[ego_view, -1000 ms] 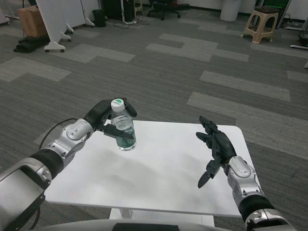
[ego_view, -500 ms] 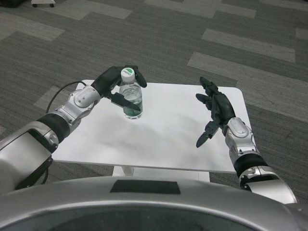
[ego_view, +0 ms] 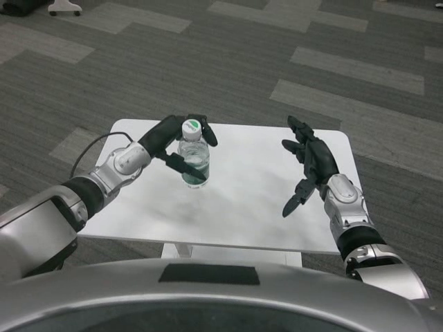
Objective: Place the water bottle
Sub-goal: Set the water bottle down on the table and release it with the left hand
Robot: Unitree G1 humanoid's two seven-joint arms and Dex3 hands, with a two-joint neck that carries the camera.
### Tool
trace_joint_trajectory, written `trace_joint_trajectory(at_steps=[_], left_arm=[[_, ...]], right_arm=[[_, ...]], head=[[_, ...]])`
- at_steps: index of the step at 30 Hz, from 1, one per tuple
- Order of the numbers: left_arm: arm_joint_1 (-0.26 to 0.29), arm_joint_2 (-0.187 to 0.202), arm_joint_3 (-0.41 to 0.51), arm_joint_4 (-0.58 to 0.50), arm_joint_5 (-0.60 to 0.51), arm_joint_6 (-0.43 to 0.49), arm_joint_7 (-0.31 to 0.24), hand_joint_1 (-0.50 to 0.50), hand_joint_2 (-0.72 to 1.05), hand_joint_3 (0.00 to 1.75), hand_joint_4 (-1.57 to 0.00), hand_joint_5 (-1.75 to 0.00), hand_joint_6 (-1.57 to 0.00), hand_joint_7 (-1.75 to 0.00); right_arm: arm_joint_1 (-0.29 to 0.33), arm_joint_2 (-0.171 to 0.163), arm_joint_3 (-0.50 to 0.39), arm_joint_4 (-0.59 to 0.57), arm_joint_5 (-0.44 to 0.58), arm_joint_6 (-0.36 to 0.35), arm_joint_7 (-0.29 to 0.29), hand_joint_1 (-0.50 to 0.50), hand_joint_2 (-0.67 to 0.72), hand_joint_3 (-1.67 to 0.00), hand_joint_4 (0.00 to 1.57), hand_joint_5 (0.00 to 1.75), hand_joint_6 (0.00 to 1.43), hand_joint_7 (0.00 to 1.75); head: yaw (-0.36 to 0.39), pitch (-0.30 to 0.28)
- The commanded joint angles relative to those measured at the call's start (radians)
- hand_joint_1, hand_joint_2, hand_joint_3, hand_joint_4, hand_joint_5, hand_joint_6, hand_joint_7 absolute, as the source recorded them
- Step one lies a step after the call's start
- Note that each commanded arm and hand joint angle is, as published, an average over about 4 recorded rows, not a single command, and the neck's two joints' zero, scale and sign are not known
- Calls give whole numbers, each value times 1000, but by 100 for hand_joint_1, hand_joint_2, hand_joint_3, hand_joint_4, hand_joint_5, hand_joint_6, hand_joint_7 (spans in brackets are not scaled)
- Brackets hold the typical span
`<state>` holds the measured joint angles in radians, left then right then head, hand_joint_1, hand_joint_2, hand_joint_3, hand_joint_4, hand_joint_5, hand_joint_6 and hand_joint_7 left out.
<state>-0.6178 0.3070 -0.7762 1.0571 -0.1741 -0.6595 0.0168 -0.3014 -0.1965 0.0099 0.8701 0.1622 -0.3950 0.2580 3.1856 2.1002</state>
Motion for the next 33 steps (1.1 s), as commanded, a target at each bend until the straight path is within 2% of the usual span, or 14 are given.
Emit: trace_joint_trajectory(at_steps=[1, 5, 8, 13, 18, 20, 27, 33], left_arm=[[-10, -3, -21, 46, -22, -30, 27, 50, 67, 7, -139, -175, -125, -119], [-15, -8, -95, 109, -115, -38, 35, 50, 69, 2, -138, -175, -126, -119], [-20, -11, -141, 137, -157, -41, 43, 50, 69, 9, -138, -175, -126, -119], [-32, -21, -235, 184, -216, -54, 68, 50, 69, 9, -138, -175, -129, -112], [-59, -34, -496, 223, -436, -63, 81, 50, 78, 9, -138, -175, -134, -108], [-64, -40, -549, 229, -479, -63, 94, 50, 78, 9, -138, -175, -135, -105], [-63, -44, -585, 233, -522, -58, 120, 50, 87, 9, -135, -175, -126, -91], [-63, -46, -616, 243, -573, -57, 121, 50, 96, 9, -135, -175, -126, -84]], right_arm=[[5, -1, -8, 5, 5, -10, 0, -11, 66, -14, 0, 68, 0, 0], [4, -1, -8, 4, 5, -10, 0, -9, 66, -14, 0, 68, 0, 2], [4, -3, -6, 5, 5, -10, 0, -8, 66, -8, 0, 68, 0, 3], [1, -4, -4, 5, 5, -10, 0, -8, 66, -16, 0, 68, 0, 0], [-2, -6, 0, 6, 5, -10, 0, -9, 66, -14, 0, 68, 0, 0], [-3, -6, 1, 6, 5, -10, 0, -10, 66, -14, 0, 68, 0, 0], [-4, -9, 2, 6, 5, -10, 0, -12, 66, -14, 0, 68, 0, 0], [-4, -9, 2, 6, 5, -10, 0, -8, 66, -16, 0, 68, 0, 0]], head=[[-4, 15], [-6, 26], [-6, 30], [-7, 45], [-7, 54], [-7, 54], [-4, 68], [0, 80]])
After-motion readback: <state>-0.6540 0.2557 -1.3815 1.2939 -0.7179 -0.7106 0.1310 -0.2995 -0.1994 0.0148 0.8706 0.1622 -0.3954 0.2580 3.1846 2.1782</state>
